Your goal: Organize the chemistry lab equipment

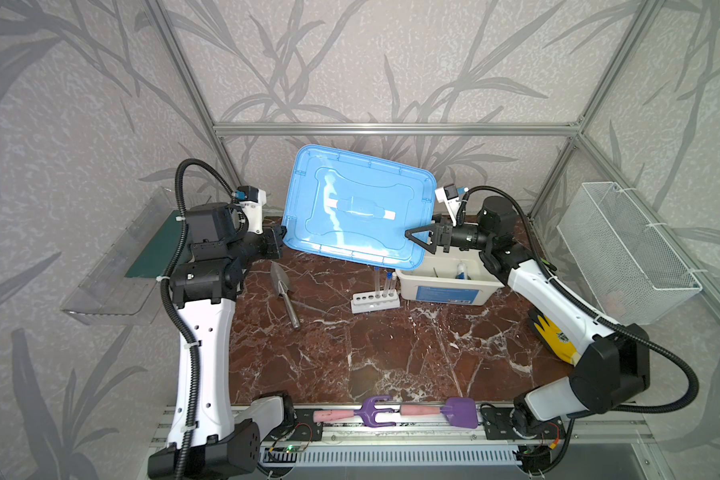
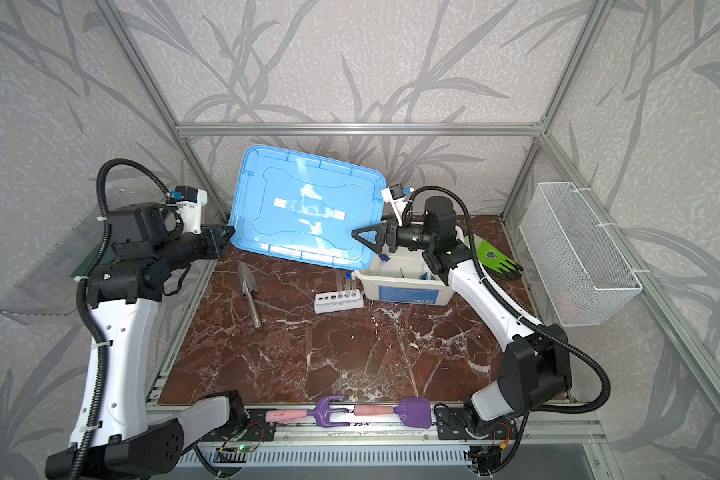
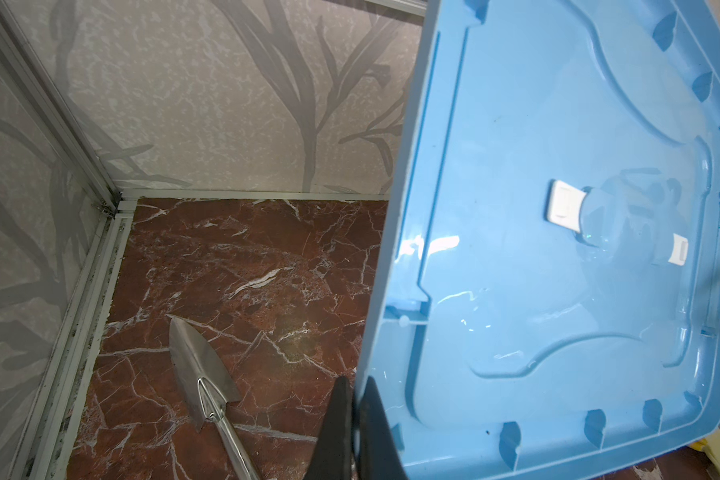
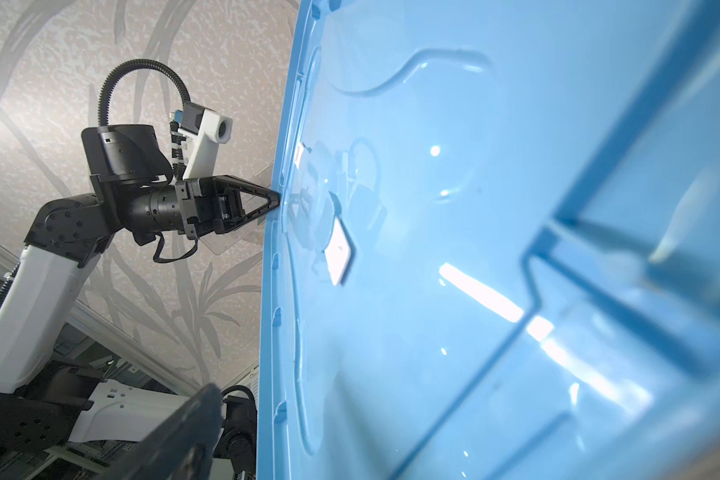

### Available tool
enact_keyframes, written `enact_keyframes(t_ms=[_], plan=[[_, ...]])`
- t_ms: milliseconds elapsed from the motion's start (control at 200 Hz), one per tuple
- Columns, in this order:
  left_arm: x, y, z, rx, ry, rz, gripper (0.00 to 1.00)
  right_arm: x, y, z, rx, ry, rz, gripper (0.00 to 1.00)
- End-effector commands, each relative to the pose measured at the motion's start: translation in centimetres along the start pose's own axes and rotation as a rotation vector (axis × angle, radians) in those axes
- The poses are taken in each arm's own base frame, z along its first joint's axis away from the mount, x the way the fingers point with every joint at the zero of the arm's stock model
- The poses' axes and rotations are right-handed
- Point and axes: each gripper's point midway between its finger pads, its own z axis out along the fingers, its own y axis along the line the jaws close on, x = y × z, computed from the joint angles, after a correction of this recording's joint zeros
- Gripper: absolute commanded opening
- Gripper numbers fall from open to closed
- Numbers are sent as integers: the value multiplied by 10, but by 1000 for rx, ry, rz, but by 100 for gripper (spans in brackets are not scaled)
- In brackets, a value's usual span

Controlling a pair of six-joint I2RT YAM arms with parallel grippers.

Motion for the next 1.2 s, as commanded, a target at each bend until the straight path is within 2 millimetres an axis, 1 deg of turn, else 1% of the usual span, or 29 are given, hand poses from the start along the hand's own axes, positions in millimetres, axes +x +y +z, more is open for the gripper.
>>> enact_keyframes(t_ms=[0, 60, 160, 310, 400, 490, 560, 590, 770, 855, 970, 1030, 1070, 1115, 1195], plan=[[-2, -5, 7, 46, -13, 13, 0, -19, 20, -2, -46, -28, -47, 89], [1, -3, 13, 53, -1, 7, 0, -19, 23, -2, -52, -25, -45, 84], [4, -2, 22, 69, 14, -2, 0, -17, 22, -2, -47, -17, -41, 74], [6, -1, 26, 63, 23, 3, 0, -17, 21, -3, -40, -19, -39, 59], [7, -1, 29, 63, 29, 5, 0, -16, 20, -2, -43, -22, -34, 45], [9, -1, 33, 65, 38, 9, 0, -16, 19, -2, -48, -27, -24, 39], [12, 0, 37, 65, 46, 12, 0, -15, 18, -2, -44, -29, -21, 29], [13, 0, 39, 65, 49, 13, 0, -15, 17, -2, -42, -30, -20, 27], [17, 6, 48, 61, 64, 5, 0, -15, 19, -3, -38, -29, -24, 22], [19, 10, 54, 53, 75, -4, 0, -16, 19, -4, -27, -30, -29, 17], [20, 12, 61, 54, 73, -16, 0, -17, 18, -8, 13, -33, -41, 14], [20, 14, 64, 52, 70, -24, 6, -17, 15, -10, 57, -34, -50, 11], [19, 14, 65, 55, 69, -27, 10, -17, 12, -13, 95, -35, -56, 10], [19, 13, 67, 57, 69, -27, 18, -19, 10, -17, 137, -39, -71, 10], [16, 11, 68, 57, 62, -23, 27, -22, 8, -25, 211, -47, -103, 8]])
